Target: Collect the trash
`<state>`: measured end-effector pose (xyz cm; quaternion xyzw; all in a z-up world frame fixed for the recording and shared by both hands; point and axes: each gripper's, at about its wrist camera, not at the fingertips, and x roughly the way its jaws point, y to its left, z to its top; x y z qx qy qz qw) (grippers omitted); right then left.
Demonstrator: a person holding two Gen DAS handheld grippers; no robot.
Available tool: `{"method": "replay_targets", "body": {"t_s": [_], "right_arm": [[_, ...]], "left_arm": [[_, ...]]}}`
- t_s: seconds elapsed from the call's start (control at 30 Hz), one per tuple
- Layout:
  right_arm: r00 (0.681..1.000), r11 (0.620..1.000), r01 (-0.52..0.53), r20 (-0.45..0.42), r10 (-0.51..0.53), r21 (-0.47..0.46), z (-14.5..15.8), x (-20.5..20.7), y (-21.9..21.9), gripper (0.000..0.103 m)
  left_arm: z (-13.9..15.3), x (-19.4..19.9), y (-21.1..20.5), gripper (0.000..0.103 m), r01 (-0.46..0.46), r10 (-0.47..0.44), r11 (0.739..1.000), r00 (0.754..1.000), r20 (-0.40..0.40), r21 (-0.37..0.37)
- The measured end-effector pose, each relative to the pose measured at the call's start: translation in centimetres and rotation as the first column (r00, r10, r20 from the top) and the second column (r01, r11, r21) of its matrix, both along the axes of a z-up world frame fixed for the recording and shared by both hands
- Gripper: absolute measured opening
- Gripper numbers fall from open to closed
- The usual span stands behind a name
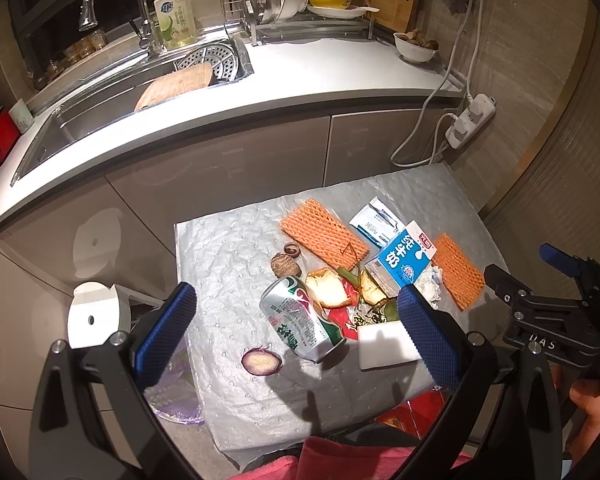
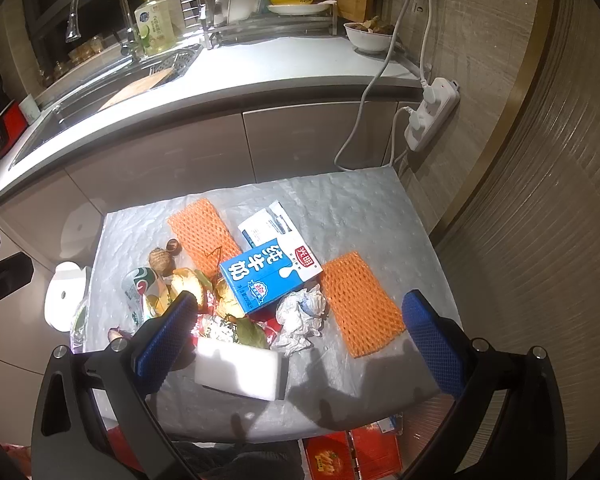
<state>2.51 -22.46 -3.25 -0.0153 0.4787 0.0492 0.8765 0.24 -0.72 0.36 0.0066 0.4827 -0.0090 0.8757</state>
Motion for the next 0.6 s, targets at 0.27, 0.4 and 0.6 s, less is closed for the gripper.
{"method": "replay_targets", "body": {"t_s": [0.27, 0.4, 0.6], "right_arm": [[0.993, 0.999, -0.020, 0.117, 0.016, 0.037, 2.5, -0.9, 0.1, 0.101], [0.984, 0.999, -0.028, 0.174, 0.023, 0.026, 4.9, -1.8, 0.6, 0.101], [0.970, 0.998, -0.023, 0.243, 0.008, 0.059, 8.6, -3.9, 0.7, 0.101]], "left_arm": [[2.6, -0.7, -0.1, 0.097, -0.017, 0.014, 0.999, 0.993, 0.117, 0.032], [4.3, -1.3, -0.5, 0.097, 0.001, -0.010, 0.999, 0.986, 0.167, 0.050], [6.6, -2.8, -0.9, 0.097, 0.044, -0.050, 0.999, 0.975, 0.218, 0.031]]}}
